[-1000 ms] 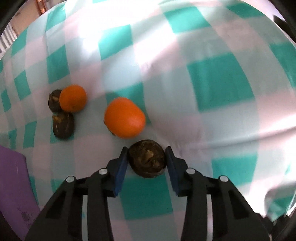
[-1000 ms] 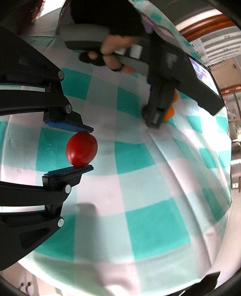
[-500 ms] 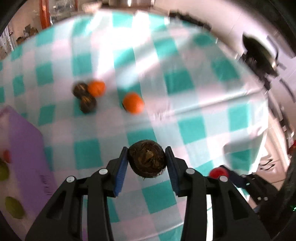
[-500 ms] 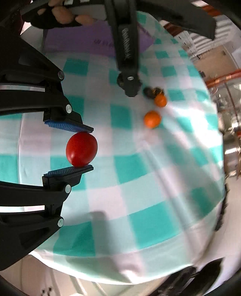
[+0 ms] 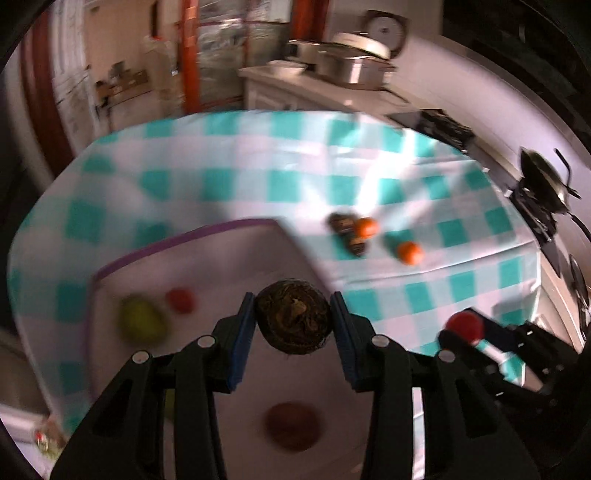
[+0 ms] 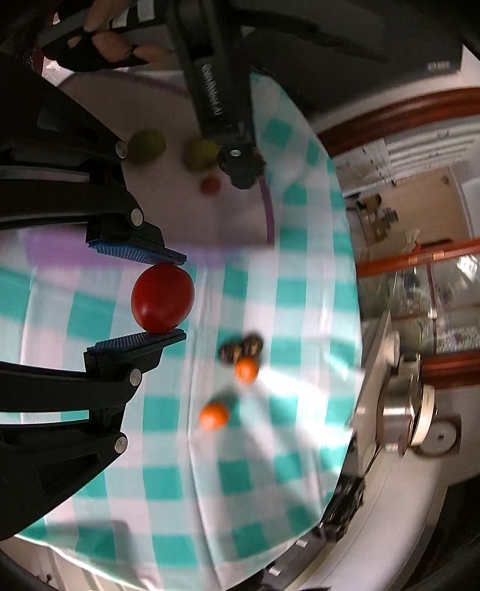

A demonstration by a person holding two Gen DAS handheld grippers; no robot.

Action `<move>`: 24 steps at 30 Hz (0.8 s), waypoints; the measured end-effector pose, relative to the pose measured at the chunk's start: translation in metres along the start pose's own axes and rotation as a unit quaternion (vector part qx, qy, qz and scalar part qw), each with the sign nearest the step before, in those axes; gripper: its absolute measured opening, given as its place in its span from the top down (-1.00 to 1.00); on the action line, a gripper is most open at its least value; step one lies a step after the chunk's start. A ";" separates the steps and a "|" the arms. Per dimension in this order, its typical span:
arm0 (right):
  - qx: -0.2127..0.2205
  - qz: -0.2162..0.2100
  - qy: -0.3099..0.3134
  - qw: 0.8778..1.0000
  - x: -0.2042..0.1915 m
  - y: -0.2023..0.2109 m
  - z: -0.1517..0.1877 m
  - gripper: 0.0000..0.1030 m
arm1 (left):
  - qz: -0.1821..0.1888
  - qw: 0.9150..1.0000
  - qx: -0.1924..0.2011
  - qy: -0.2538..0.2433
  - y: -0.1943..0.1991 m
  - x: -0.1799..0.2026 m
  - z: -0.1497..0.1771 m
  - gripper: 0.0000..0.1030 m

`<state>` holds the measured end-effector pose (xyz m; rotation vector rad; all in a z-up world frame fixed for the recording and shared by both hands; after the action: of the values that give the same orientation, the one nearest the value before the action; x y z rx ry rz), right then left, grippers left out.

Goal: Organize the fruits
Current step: 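Carry the tomato and lychee into the white box and release both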

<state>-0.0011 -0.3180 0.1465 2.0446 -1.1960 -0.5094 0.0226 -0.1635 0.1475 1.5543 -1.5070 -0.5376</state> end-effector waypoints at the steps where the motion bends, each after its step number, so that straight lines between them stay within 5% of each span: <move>1: 0.000 -0.003 0.004 1.000 -0.010 0.002 -0.004 0.31 | -0.004 1.000 -0.001 0.004 0.003 -0.013 -0.001 0.20; 11: -0.026 -0.016 0.016 0.999 -0.068 -0.019 -0.033 0.31 | -0.009 1.000 -0.016 -0.002 0.012 -0.085 0.011 0.20; 19: -0.086 -0.033 -0.019 0.996 -0.076 -0.067 -0.033 0.31 | 0.005 0.994 -0.106 -0.037 -0.011 -0.100 0.052 0.20; 24: -0.143 -0.045 0.011 0.989 -0.093 -0.107 -0.030 0.31 | 0.001 0.983 -0.159 -0.086 -0.032 -0.096 0.079 0.19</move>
<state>0.0359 -0.1912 0.0866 1.8572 -0.9598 -0.6596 -0.0397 -0.0990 0.0552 1.2832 -1.4660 -0.8851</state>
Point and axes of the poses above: each gripper's, at about its wrist camera, not at the fingertips, and y roughly against the way its jaws point, x to its right, z to its underside, the point moved 5 cm from there along -y, roughly the way its jaws point, and after that the axes turned 15 degrees about y, right-handed, at the moved point
